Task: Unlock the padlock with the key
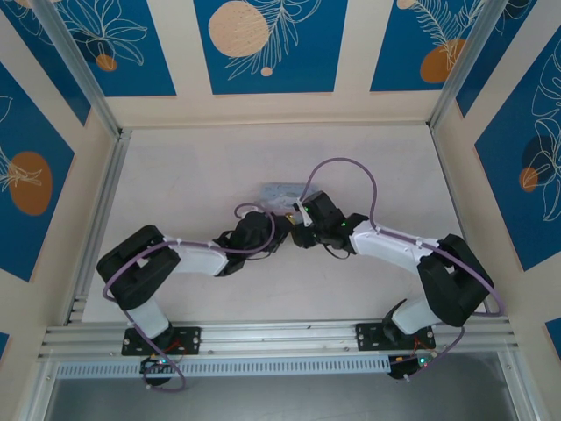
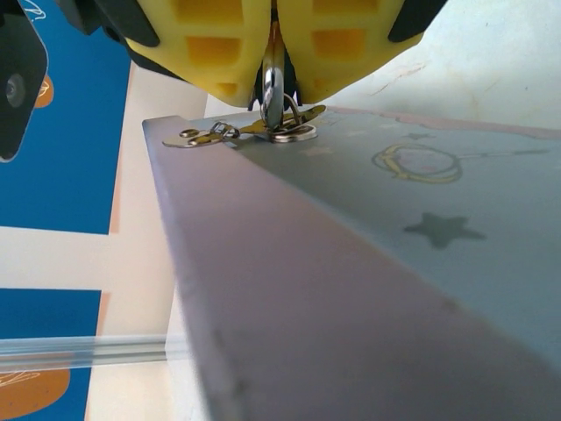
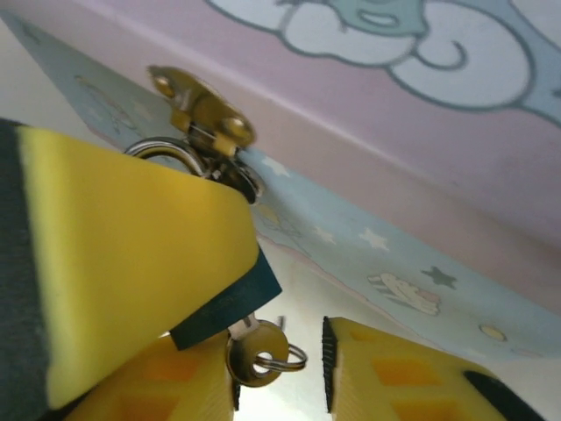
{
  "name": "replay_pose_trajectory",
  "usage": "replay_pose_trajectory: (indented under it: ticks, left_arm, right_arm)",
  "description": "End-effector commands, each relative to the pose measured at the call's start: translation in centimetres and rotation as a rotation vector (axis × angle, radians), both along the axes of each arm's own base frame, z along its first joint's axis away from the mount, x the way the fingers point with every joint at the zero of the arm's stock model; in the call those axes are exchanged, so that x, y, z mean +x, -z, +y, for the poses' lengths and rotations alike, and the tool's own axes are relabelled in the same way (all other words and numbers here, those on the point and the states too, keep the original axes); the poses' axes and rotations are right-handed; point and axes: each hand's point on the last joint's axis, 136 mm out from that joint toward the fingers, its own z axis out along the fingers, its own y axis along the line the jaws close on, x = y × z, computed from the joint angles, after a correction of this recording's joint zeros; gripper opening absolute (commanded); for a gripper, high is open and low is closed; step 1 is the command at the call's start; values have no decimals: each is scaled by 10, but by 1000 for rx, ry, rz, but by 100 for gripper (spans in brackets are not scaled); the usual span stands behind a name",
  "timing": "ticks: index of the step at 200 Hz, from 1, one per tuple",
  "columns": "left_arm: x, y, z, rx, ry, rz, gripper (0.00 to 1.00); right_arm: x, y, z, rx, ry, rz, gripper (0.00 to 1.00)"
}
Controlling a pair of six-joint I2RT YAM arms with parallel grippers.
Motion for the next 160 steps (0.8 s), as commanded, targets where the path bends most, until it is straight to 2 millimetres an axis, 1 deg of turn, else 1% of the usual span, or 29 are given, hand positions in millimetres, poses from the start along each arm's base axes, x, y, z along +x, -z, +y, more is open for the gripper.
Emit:
replay_pose_trajectory:
  ticks: [1,16,31,47,57,61,67,73,77,82,87,99,116,127,150,160]
  left_arm:
    - [0,-22,-11,-62,31,-20,0]
    - [0,-20,-10,-59,31,-19,0]
    - [0,-19,-9,-56,28,-15,0]
    - [0,-16,-7,-51,20,-14,0]
    - [0,-13,-6,-45,15,-12,0]
    - [0,-12,-6,-43,14,-11,0]
    - [0,-11,-5,-41,12,-9,0]
    - [0,-9,-4,-36,10,-7,0]
    - [0,-8,-4,-33,9,-7,0]
    - [0,-5,-3,-28,9,-4,0]
    - [0,-4,-3,-22,10,-5,0]
    - [-1,1,-1,-8,11,-2,0]
    - [-3,9,0,23,22,1,0]
    - [-5,15,0,44,38,1,0]
    - [-12,32,1,90,72,15,0]
    - [-15,39,3,105,81,22,4]
  right_arm:
    - [15,-18,12,31,-9,-58,19]
    - [14,-19,13,34,-18,-53,7]
    - [11,-20,14,47,-23,-41,0]
    - [9,-22,12,90,-19,-17,0]
    - [5,-26,13,147,-26,11,0]
    - [3,-28,13,170,-28,24,5]
    - [0,-31,13,203,-37,42,15]
    - [-3,-34,13,230,-40,54,34]
    - [-5,-35,11,242,-40,61,43]
    - [-8,-37,10,258,-37,71,50]
    - [-10,-39,6,272,-26,78,53]
    - [-14,-42,-2,314,11,98,59]
    - [-18,-45,-11,383,80,130,63]
    - [-20,-48,-9,432,105,162,63]
    - [-24,-42,-3,510,171,233,64]
    - [-24,-37,1,528,194,258,64]
